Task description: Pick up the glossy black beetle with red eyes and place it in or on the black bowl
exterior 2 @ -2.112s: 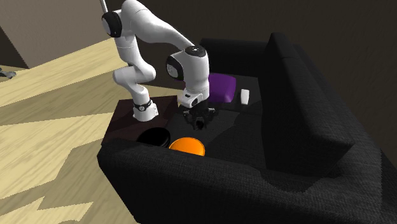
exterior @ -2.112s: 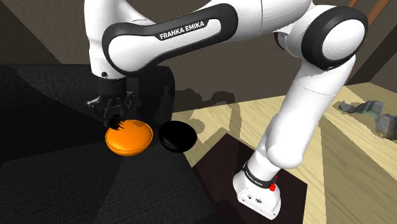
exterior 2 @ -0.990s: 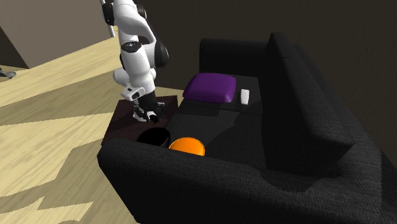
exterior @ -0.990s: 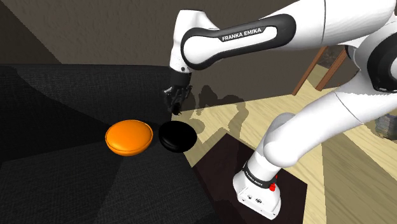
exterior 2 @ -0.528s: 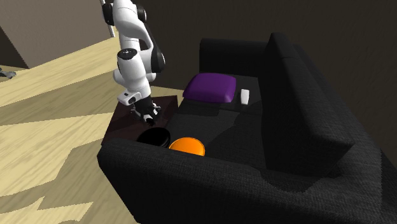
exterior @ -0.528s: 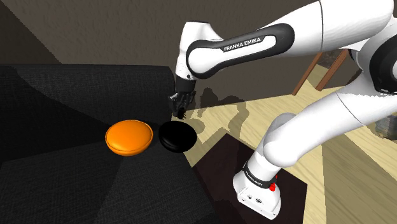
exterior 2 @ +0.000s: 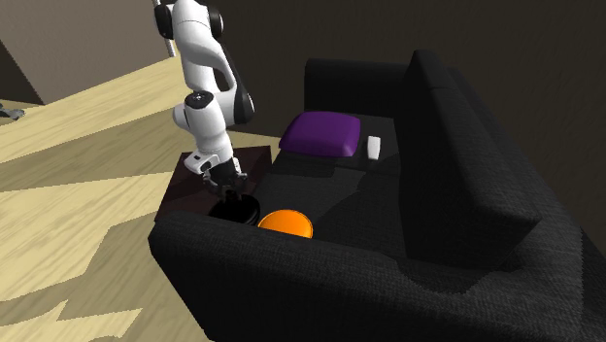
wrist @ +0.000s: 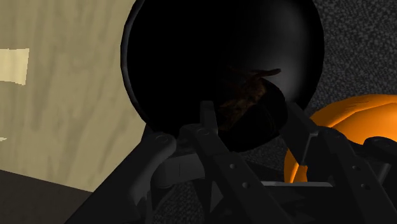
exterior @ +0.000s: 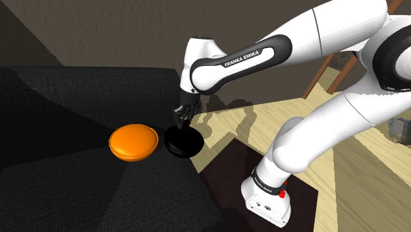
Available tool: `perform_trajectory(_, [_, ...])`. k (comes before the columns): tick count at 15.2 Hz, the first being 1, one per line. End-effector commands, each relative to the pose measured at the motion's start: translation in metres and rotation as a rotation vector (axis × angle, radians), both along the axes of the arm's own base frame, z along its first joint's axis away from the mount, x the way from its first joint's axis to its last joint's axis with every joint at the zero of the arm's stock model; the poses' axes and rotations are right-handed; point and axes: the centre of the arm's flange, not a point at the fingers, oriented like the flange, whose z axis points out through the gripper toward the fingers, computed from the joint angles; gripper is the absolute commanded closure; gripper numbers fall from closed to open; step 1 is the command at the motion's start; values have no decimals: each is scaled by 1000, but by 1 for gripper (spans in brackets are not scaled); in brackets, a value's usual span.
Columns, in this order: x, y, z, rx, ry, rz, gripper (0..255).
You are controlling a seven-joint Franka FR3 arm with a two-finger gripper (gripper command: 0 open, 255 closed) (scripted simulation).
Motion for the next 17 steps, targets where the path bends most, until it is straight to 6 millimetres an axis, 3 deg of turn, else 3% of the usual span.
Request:
perform_trajectory(1, [0,-1,-8,0,-1,0,255])
perform_trajectory(8, [0,-1,-8,0,-1,0,255])
perform_trajectory(9, [0,-1,-8,0,-1,0,0])
perform_trajectory(14, [0,-1,-8,0,-1,0,0])
perform_trajectory(17, [0,-3,32,0,-1,0,0])
